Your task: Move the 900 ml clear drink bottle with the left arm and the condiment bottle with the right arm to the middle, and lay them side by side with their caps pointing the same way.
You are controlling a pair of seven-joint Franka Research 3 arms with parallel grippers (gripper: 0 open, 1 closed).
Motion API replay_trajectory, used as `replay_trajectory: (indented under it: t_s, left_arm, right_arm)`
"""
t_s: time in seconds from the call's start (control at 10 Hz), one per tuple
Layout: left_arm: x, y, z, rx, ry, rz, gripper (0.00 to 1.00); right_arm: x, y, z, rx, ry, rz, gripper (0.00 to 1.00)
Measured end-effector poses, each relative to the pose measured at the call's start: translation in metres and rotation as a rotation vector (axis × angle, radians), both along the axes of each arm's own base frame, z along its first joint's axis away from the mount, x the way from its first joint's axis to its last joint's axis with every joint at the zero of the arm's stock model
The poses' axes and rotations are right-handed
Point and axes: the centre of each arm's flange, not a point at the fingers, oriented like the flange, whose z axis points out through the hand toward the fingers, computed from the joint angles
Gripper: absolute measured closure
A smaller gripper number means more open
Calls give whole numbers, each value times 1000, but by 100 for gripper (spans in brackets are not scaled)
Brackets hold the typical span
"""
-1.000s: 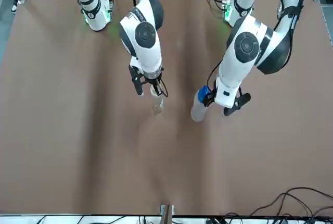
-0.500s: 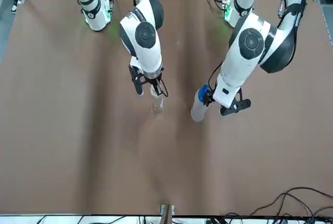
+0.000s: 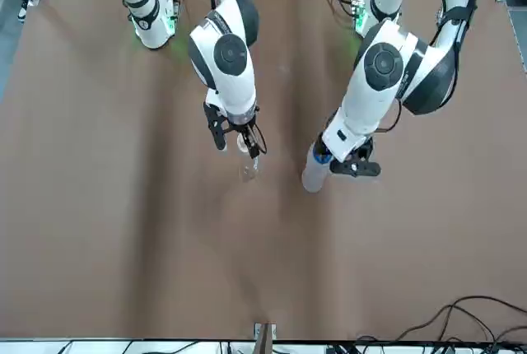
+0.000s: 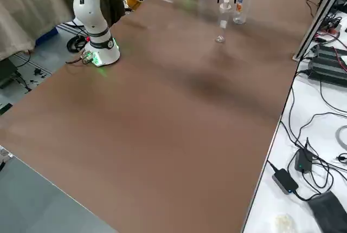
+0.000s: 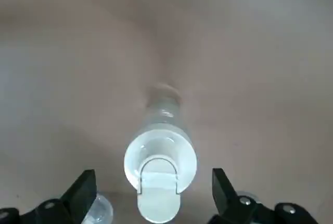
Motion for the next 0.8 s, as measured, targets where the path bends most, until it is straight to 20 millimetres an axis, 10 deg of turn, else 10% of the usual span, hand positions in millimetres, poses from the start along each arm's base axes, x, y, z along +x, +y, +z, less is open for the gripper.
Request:
replay_trajectory:
  t_s: [0.8]
  left_arm:
    - [-20, -26, -38, 1, 75, -324, 0]
  right_arm:
    - [-31, 24, 55, -14, -95, 803, 1]
